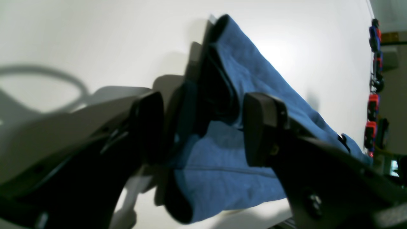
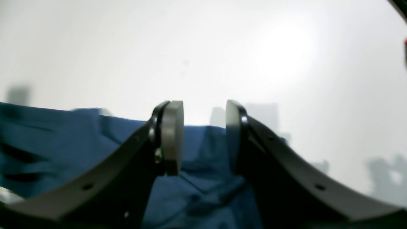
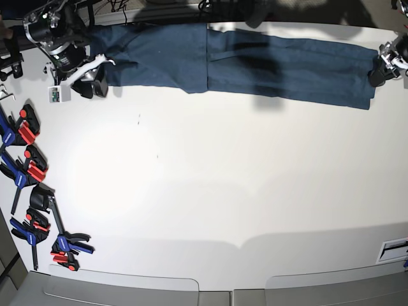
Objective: Fold the T-shirt properly
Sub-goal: 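Grasp both ends of the folded strip with both grippers, then lift the strip end with the left gripper and fold it toward the right gripper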
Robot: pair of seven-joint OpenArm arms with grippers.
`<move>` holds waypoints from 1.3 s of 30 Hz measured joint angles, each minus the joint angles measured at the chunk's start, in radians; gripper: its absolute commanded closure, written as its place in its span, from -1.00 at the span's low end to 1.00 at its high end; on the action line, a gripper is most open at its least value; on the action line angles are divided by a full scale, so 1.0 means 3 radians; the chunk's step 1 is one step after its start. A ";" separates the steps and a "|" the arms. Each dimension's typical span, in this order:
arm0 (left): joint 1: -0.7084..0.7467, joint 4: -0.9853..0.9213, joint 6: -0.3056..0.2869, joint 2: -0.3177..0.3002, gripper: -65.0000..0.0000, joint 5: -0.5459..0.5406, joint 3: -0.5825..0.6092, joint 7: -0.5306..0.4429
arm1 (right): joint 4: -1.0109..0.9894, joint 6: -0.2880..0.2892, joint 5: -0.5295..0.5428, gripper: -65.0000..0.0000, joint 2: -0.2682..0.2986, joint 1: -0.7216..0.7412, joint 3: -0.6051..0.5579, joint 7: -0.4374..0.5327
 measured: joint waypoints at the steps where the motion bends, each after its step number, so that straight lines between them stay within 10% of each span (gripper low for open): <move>1: -0.0001 0.0003 -0.0001 0.0013 -0.13 -0.0019 0.0029 -0.0006 | 0.0000 0.0000 0.0001 0.37 0.0000 0.0001 0.0000 -0.0001; 9: -0.0010 0.0020 -0.0025 0.0069 -0.06 -0.0108 0.0226 -0.0074 | 0.0000 0.0000 0.0001 0.37 0.0001 0.0001 0.0000 -0.0001; 16: -0.0008 0.0004 0.0001 0.0078 1.00 -0.0018 0.0237 0.0015 | 0.0000 0.0000 0.0004 0.37 0.0001 0.0001 0.0001 -0.0001; 27: 0.0029 0.0174 0.0072 0.0097 1.00 -0.0839 0.0256 0.0371 | -0.0001 -0.0150 -0.0467 0.37 0.0000 0.0001 0.0001 0.0001; 39: 0.0273 0.1408 0.0064 0.0135 1.00 -0.0849 0.0261 0.0716 | -0.0023 -0.0324 -0.0931 0.37 0.0000 0.0001 0.0008 0.0160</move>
